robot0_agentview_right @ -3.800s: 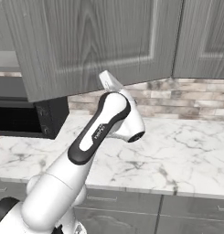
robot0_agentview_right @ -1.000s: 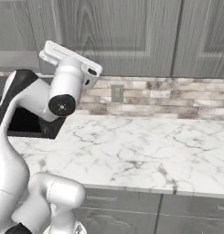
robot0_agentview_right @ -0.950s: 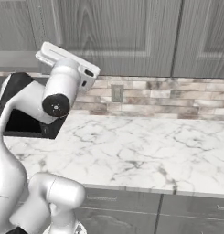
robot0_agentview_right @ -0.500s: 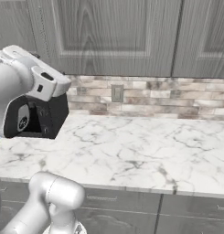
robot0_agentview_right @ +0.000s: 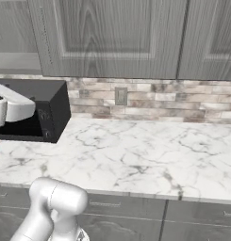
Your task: Open the cabinet and move the ladle to the pot. Then close the cabinet.
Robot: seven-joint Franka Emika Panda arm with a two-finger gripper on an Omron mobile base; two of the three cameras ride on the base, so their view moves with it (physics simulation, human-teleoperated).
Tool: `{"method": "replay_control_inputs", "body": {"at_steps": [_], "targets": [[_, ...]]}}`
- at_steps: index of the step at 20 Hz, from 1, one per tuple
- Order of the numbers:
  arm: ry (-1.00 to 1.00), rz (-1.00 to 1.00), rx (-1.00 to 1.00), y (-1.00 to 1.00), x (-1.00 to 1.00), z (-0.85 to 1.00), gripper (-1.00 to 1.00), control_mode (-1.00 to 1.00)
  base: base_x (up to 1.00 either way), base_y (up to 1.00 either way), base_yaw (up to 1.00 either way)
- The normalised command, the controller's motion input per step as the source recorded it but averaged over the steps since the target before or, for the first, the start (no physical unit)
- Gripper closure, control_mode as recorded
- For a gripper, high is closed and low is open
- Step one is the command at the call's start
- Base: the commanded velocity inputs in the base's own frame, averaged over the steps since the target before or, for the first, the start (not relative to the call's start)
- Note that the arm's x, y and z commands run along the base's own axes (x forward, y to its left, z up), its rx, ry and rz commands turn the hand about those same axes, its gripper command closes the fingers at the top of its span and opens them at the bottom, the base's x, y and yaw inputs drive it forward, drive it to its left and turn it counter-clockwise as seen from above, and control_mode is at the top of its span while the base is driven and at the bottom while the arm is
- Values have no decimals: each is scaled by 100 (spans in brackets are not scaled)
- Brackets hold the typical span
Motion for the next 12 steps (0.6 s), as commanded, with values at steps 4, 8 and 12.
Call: {"method": "replay_control_inputs", "body": {"at_steps": [4, 8, 12], "targets": [[-4, 0, -17, 47, -18, -32, -100, -100, 0, 0, 0], [-5, 0, -15, 51, -36, 0, -100, -100, 0, 0, 0], [-10, 0, -15, 46, -57, 0, -100, -100, 0, 0, 0]]}}
